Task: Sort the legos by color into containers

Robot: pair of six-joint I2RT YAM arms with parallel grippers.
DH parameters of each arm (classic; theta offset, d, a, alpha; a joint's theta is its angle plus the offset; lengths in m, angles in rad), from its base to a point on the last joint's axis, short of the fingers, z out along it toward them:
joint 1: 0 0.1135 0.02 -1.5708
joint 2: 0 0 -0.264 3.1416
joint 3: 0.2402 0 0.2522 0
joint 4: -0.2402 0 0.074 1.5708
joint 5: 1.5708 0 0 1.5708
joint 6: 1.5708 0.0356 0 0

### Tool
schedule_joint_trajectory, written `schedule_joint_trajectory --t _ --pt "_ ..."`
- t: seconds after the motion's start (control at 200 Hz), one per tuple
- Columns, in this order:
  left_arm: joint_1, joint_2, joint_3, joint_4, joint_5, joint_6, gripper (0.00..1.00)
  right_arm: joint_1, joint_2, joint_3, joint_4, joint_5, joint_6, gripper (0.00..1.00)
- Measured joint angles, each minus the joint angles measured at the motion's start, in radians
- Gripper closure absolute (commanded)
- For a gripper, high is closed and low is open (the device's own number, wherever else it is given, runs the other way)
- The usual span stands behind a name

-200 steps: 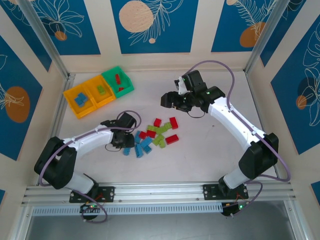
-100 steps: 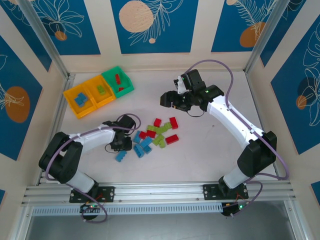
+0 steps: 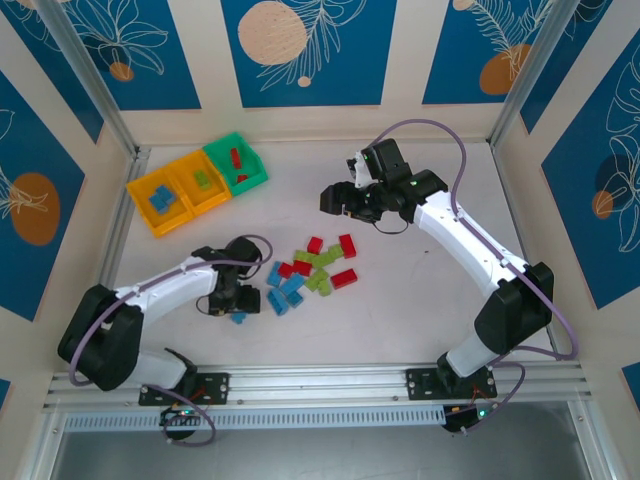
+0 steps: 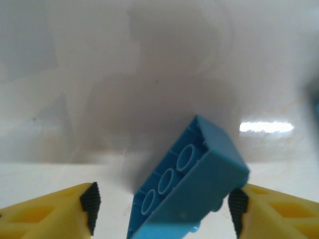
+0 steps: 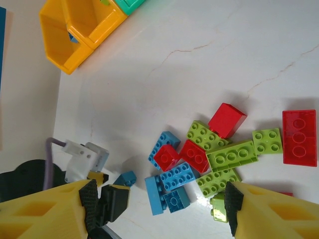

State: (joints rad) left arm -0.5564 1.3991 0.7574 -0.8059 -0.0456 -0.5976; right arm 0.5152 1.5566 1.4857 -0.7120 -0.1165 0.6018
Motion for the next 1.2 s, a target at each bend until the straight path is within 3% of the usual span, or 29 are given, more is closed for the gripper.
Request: schedule_joint_trajectory --t 0.125,0.22,0.375,0.495,0.655,0.805,0.92,1.07,1.2 --pt "0.0 0.049 0.0 0.014 0.029 0.021 0.67 0.0 0.003 0.0 -0.002 -0.008 0.0 0.29" --pt "0.0 0.065 0.0 0.027 0.045 0.026 0.8 0.002 0.004 0.0 -0.018 -0.019 -0.001 0.3" --pt "0.029 0.024 0.001 0.049 0.062 0.027 0.89 0.029 0.004 -0.007 -0.029 -0.063 -0.012 0.3" --pt "0.182 -0.05 0.04 0.05 0.072 0.032 0.92 0.079 0.003 -0.038 -0.024 -0.111 0.001 0.3" --pt "0.475 -0.048 0.245 0.07 0.066 0.052 0.92 0.148 0.005 -0.045 -0.001 -0.124 0.026 0.29" --pt "0.676 0.123 0.51 0.12 0.032 0.056 0.91 0.151 0.011 -0.045 0.016 -0.114 0.056 0.29" --pt "0.756 0.314 0.7 0.163 0.003 0.058 0.82 0.145 0.017 -0.045 0.018 -0.1 0.065 0.29" --pt "0.812 0.539 0.904 0.17 -0.008 0.076 0.53 0.144 0.017 -0.045 0.017 -0.085 0.068 0.29" --pt "0.827 0.625 0.99 0.161 0.001 0.085 0.48 0.144 0.017 -0.047 0.016 -0.073 0.068 0.29"
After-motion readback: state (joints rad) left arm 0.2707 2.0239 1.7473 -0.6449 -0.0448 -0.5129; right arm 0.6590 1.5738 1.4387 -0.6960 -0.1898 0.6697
